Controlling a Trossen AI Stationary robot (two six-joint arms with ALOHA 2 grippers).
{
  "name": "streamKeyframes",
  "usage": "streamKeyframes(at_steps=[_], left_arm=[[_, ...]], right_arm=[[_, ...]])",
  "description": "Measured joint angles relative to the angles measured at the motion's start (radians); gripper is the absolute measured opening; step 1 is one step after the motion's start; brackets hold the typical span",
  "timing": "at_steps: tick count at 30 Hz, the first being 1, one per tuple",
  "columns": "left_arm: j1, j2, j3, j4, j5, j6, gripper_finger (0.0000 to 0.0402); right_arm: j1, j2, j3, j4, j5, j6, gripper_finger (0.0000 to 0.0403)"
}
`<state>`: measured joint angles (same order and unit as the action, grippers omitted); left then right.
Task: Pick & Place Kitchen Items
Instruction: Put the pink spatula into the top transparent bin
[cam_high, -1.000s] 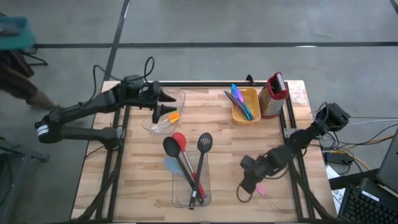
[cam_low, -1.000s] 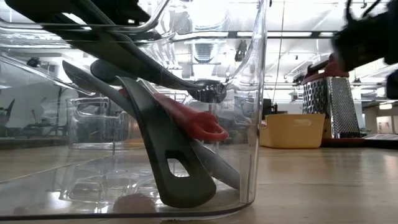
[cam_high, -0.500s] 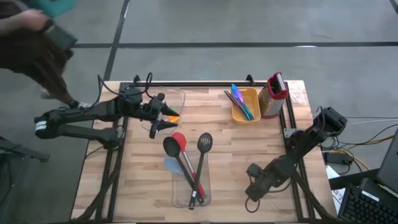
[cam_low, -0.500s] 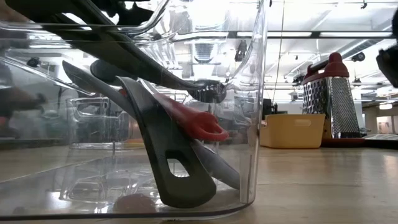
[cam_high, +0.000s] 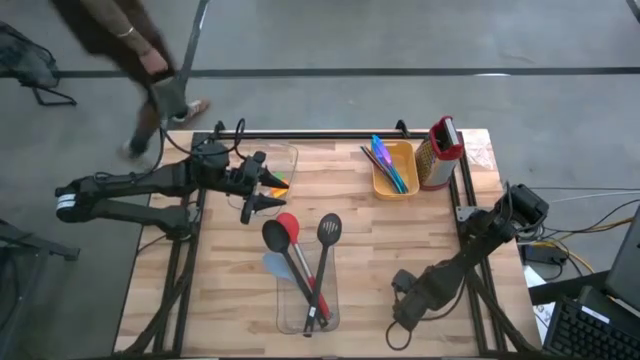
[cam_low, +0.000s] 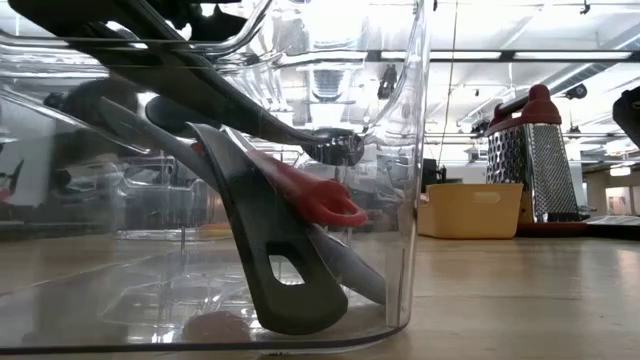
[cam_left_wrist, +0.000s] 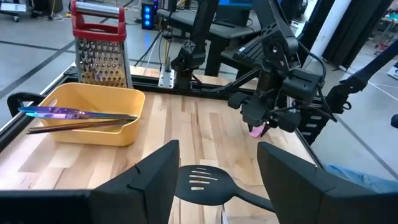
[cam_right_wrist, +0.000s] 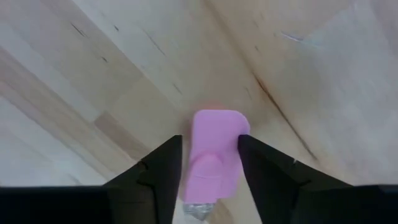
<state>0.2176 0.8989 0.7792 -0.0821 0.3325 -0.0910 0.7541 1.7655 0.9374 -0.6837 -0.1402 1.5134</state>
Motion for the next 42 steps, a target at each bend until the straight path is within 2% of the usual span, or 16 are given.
streamKeyframes(at_steps=[4, 12, 16, 25, 32, 37, 40, 42], left_arm=[[-0.005, 0.0, 0.0, 0.002, 0.0, 0.0, 0.0223], [-0.02, 0.0, 0.0, 0.001, 0.0, 0.011, 0.0223], [-0.023, 0.0, 0.0, 0.009, 0.0, 0.012, 0.0223], [-0.058, 0.027, 0.0, 0.093, 0.038, 0.015, 0.0223], [-0.133, 0.074, 0.0, 0.154, 0.055, 0.1, 0.0223], [-0.204, 0.128, 0.0, 0.26, 0.044, 0.171, 0.0223], [-0.234, 0.181, 0.0, 0.341, -0.022, 0.173, 0.0223], [-0.245, 0.224, 0.0, 0.397, -0.037, 0.176, 0.0223]], right_arm=[[0.001, 0.02, 0.024, -0.049, -0.003, -0.059, 0.0132], [0.001, 0.021, 0.059, -0.111, 0.023, -0.128, 0.0029], [-0.002, 0.012, 0.086, -0.15, 0.098, -0.167, 0.002], [-0.059, -0.105, 0.204, -0.23, 0.426, -0.316, 0.0019], [-0.075, -0.231, 0.333, -0.264, 0.869, -0.492, 0.0019], [-0.087, -0.276, 0.403, -0.232, 1.166, -0.647, 0.0018], [-0.099, -0.277, 0.417, -0.143, 1.267, -0.791, 0.0018], [-0.117, -0.278, 0.422, -0.074, 1.272, -0.873, 0.0018]])
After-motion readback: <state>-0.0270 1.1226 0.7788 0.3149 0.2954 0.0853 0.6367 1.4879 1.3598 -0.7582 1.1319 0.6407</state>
